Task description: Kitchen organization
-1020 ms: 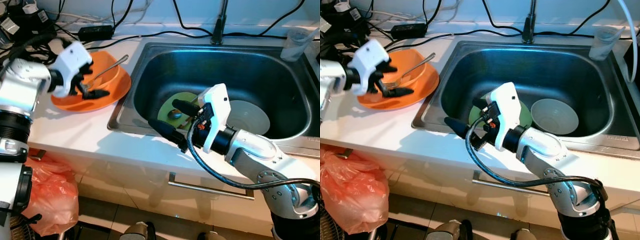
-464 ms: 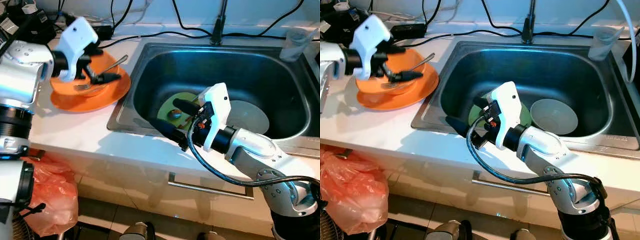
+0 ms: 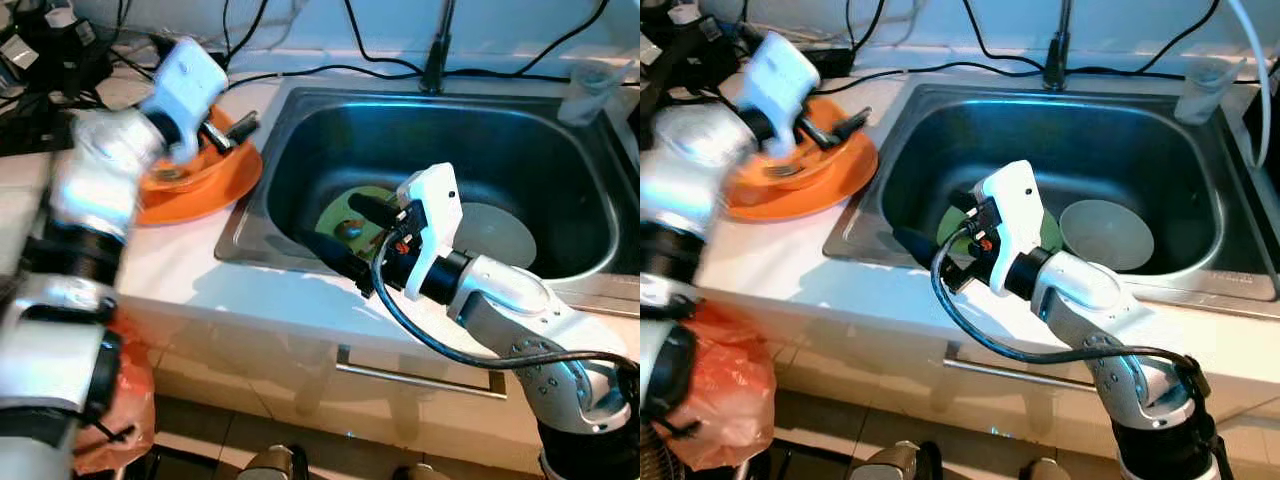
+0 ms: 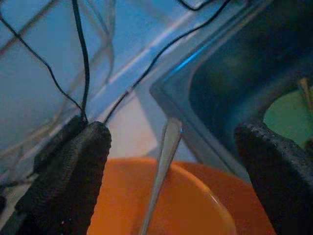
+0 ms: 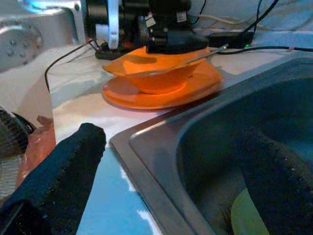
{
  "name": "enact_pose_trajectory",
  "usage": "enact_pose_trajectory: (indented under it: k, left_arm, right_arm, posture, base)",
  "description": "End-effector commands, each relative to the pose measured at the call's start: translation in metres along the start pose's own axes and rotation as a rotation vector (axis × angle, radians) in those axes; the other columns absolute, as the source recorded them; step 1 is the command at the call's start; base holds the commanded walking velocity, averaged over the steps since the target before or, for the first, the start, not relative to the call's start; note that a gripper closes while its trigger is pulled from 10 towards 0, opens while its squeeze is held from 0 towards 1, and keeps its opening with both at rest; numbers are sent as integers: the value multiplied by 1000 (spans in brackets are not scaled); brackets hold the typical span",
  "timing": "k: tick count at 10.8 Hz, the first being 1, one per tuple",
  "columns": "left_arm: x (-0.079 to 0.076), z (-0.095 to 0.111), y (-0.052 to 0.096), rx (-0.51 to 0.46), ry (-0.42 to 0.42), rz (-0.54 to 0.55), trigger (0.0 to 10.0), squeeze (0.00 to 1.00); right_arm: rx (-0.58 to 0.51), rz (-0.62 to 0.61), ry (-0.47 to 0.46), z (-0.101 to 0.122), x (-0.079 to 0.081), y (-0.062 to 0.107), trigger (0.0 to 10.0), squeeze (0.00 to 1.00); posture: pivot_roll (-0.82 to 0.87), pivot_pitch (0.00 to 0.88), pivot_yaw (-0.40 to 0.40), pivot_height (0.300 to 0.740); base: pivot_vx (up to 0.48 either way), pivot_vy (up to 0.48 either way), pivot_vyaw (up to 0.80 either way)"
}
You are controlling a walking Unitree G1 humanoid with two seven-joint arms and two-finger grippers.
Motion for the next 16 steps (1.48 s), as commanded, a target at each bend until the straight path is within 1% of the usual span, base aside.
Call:
enact_pose_trajectory:
  k: [1, 3, 5, 7, 9, 12, 14, 16]
  left_arm:
    - [6, -7, 2, -1, 39, 41, 10000, 0]
    - [-2, -20, -3, 22, 23, 47, 10000, 0]
    - [2, -27, -5, 37, -31, 106, 10000, 0]
    - [4, -29, -8, 40, -56, 148, 10000, 0]
    - [6, -26, -11, 11, -56, 184, 10000, 0]
    - [2, -16, -19, -10, -88, 182, 10000, 0]
    - [0, -21, -21, 20, -95, 176, 10000, 0]
    - [3, -26, -20, 40, -99, 190, 10000, 0]
  right_arm:
    - [-12, -2, 6, 4, 2, 2, 10000, 0]
    - [-14, -18, 0, 4, 2, 3, 10000, 0]
    - [-17, -30, -6, 4, 3, 4, 10000, 0]
    - [-23, -39, -9, 6, 4, 5, 10000, 0]
    - [-27, -52, -13, 6, 6, 6, 10000, 0]
    - [-27, -82, -11, 7, 3, 10, 10000, 0]
    - [-34, -97, -7, 10, 1, 11, 10000, 0]
    - [-33, -107, -11, 10, 2, 14, 10000, 0]
  posture:
    - [-43, 118, 106, 740]
    - [-47, 127, 115, 740]
    - [-49, 131, 126, 740]
    - [-52, 138, 139, 740]
    - [-62, 144, 152, 740]
    - [-79, 140, 169, 740]
    - [-86, 141, 177, 740]
    - [-89, 154, 180, 740]
  base:
    - [0, 0, 0]
    - [0, 0, 0]
    - [0, 0, 0]
    - [0, 0, 0]
    - [0, 0, 0]
    - [0, 0, 0]
    - [0, 0, 0]
    - [0, 0, 0]
Point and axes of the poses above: a point about 5 cm out from each wrist's last joint towards the gripper, its own y axis pointing back from the gripper into the wrist, its own z axis along the axis of the wrist's last joint, x = y × z, the point moved 6 cm from there along -y, pointing out of the wrist towards the gripper, and after that the axes turned 4 degrees about y, right-handed, at the moved point
